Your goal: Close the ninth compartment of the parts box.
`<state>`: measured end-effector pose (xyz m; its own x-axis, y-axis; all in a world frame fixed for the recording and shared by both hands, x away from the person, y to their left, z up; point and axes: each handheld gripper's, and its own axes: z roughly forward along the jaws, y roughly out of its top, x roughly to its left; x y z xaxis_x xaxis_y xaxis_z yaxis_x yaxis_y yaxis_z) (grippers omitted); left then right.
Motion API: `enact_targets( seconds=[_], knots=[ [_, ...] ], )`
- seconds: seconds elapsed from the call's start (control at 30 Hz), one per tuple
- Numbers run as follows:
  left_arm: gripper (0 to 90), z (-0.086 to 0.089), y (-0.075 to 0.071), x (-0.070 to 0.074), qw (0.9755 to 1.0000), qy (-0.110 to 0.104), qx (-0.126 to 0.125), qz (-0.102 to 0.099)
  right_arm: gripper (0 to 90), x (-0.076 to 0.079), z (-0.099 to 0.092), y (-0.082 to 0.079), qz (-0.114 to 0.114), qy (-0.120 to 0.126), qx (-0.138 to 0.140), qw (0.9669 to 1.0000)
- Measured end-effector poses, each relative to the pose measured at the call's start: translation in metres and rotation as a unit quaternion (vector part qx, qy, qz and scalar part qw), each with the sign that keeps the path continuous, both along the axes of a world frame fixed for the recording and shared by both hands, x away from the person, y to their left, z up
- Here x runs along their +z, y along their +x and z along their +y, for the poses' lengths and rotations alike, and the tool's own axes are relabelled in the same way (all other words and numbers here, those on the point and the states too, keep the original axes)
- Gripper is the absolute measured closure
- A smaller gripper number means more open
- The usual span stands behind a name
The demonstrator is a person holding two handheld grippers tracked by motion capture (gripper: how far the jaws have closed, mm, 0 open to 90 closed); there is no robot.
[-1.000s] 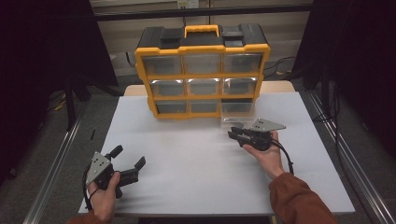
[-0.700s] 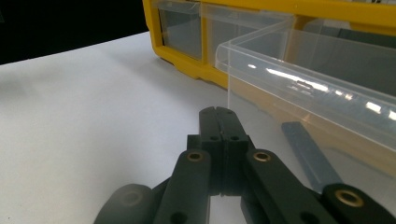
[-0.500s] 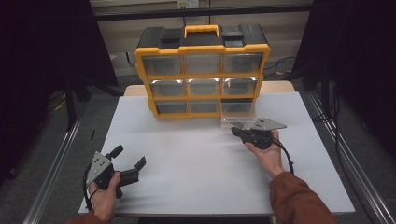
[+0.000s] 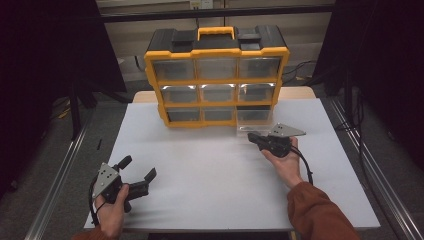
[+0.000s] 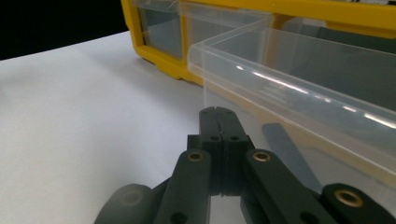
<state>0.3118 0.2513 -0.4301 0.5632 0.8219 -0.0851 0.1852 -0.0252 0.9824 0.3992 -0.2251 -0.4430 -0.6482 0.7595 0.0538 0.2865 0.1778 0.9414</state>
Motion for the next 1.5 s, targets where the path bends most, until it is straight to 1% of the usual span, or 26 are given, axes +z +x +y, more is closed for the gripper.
enact_targets(
  seconds=[0.07, 0.17, 0.3, 0.33, 0.37, 0.47, 0.57, 0.6, 0.7, 0.83, 0.93, 1.0, 1.07, 1.1, 1.27, 1.4, 1.43, 1.5],
  knots=[
    [1.7, 0.0, 0.0, 0.0, 1.0, -0.002, 0.0, 0.001, 90.0, 0.0, -0.001, 0.001, -0.002, 0.001, -0.003, 1.0],
    [1.7, 0.0, 0.0, 0.0, 1.0, 0.002, 0.0, 0.0, 90.0, -0.001, -0.003, 0.003, -0.005, -0.003, -0.013, 0.9999],
    [1.7, 0.0, 0.0, 0.0, 1.0, -0.001, 0.0, 0.001, 90.0, -0.002, -0.003, 0.005, -0.002, -0.001, -0.019, 0.9998],
    [1.7, 0.0, 0.0, 0.0, 1.0, -0.001, 0.0, 0.0, 90.0, -0.002, -0.002, 0.006, -0.003, 0.0, -0.02, 0.9998],
    [1.7, 0.001, 0.0, 0.0, 1.0, 0.004, -0.001, 0.0, 90.0, -0.002, -0.002, 0.006, -0.004, -0.002, -0.022, 0.9998],
    [1.7, 0.001, 0.0, 0.0, 1.0, 0.001, -0.001, 0.0, 90.0, -0.001, -0.002, 0.007, -0.009, 0.0, -0.03, 0.9995],
    [1.7, 0.0, 0.0, 0.0, 1.0, -0.001, 0.0, 0.0, 90.0, -0.002, -0.002, 0.009, -0.008, 0.0, -0.028, 0.9996],
    [1.7, 0.0, 0.0, 0.0, 1.0, -0.001, 0.0, 0.001, 90.0, -0.001, -0.003, 0.009, -0.007, -0.005, -0.026, 0.9996],
    [1.7, 0.0, 0.0, 0.0, 1.0, 0.001, -0.001, 0.001, 90.0, 0.001, -0.001, 0.011, -0.013, -0.002, -0.03, 0.9995],
    [1.7, 0.001, 0.0, 0.0, 1.0, 0.004, -0.002, 0.0, 90.0, 0.0, 0.0, 0.012, -0.014, -0.003, -0.029, 0.9995],
    [1.7, 0.001, 0.0, 0.0, 1.0, 0.001, -0.001, 0.001, 90.0, 0.001, 0.0, 0.015, -0.015, -0.006, -0.031, 0.9994],
    [1.7, 0.0, 0.0, 0.0, 1.0, -0.001, -0.001, 0.001, 90.0, 0.001, 0.001, 0.018, -0.015, 0.0, -0.037, 0.9992],
    [1.7, 0.0, 0.0, 0.0, 1.0, -0.001, 0.0, 0.001, 90.0, 0.0, 0.001, 0.019, -0.013, 0.002, -0.034, 0.9993],
    [1.7, 0.001, 0.0, 0.0, 1.0, 0.005, -0.001, 0.001, 90.0, -0.001, 0.002, 0.019, -0.014, 0.003, -0.034, 0.9993],
    [1.7, 0.002, -0.001, 0.0, 1.0, 0.004, 0.0, 0.0, 90.0, 0.0, 0.001, 0.02, -0.014, 0.002, -0.037, 0.9992],
    [1.7, 0.002, 0.0, 0.0, 1.0, 0.007, 0.001, 0.0, 90.0, 0.002, 0.002, 0.02, -0.02, -0.002, -0.039, 0.9991],
    [1.7, 0.001, 0.0, 0.0, 1.0, 0.005, 0.0, 0.001, 90.0, 0.002, 0.002, 0.021, -0.021, -0.002, -0.039, 0.999],
    [1.7, 0.002, 0.0, 0.0, 1.0, 0.006, 0.0, 0.001, 90.0, 0.003, 0.002, 0.023, -0.021, -0.001, -0.039, 0.999]
  ],
)
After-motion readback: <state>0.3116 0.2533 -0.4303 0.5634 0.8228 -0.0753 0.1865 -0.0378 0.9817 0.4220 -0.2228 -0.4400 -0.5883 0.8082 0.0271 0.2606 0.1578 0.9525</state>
